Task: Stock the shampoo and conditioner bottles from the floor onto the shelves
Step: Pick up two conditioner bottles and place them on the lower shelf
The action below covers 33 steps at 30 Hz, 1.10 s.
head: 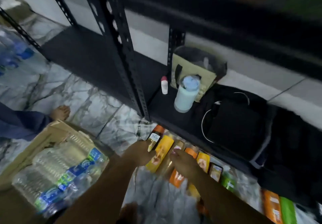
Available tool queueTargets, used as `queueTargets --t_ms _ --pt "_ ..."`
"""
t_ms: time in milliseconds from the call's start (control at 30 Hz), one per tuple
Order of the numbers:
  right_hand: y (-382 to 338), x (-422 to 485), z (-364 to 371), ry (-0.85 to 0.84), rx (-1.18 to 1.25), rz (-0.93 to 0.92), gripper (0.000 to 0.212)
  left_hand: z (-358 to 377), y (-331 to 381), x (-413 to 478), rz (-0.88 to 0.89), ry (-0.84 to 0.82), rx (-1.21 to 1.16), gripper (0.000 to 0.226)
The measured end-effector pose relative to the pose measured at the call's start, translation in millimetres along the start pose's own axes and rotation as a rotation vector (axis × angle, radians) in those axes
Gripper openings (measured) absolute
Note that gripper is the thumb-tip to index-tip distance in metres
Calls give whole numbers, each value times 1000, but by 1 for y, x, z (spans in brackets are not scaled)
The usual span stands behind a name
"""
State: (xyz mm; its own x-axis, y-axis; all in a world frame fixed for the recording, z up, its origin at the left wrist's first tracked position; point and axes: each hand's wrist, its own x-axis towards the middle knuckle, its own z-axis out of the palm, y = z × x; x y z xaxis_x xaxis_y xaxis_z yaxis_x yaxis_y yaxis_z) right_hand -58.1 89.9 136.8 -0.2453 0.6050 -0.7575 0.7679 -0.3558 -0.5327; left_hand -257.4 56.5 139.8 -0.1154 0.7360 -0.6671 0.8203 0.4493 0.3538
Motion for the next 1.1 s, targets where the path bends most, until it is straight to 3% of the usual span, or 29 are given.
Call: queueTargets --t_ms 67,200,333,467,633,833,933,1100 --pt "15 50 18 12 46 5 55 29 -18 42 -36 6 -50 48" --pt "33 126 52 101 209 10 52 73 -49 107 -69 36 -150 79" --pt "37 174 77 305 289 64 57 90 -66 147 -67 102 -184 62" --pt "35 202 92 316 235 148 80 102 -82 176 -65 110 -213 78" --pt "38 212 90 319 169 173 71 117 -81 186 -100 117 -246 81" --pt "62 204 94 279 164 116 63 134 -73 162 -145 71 -456 54" --pt "67 188 84 269 298 38 61 130 -64 150 -96 132 -514 49" --pt "57 143 60 346 247 -163 56 99 -43 124 79 237 -520 66"
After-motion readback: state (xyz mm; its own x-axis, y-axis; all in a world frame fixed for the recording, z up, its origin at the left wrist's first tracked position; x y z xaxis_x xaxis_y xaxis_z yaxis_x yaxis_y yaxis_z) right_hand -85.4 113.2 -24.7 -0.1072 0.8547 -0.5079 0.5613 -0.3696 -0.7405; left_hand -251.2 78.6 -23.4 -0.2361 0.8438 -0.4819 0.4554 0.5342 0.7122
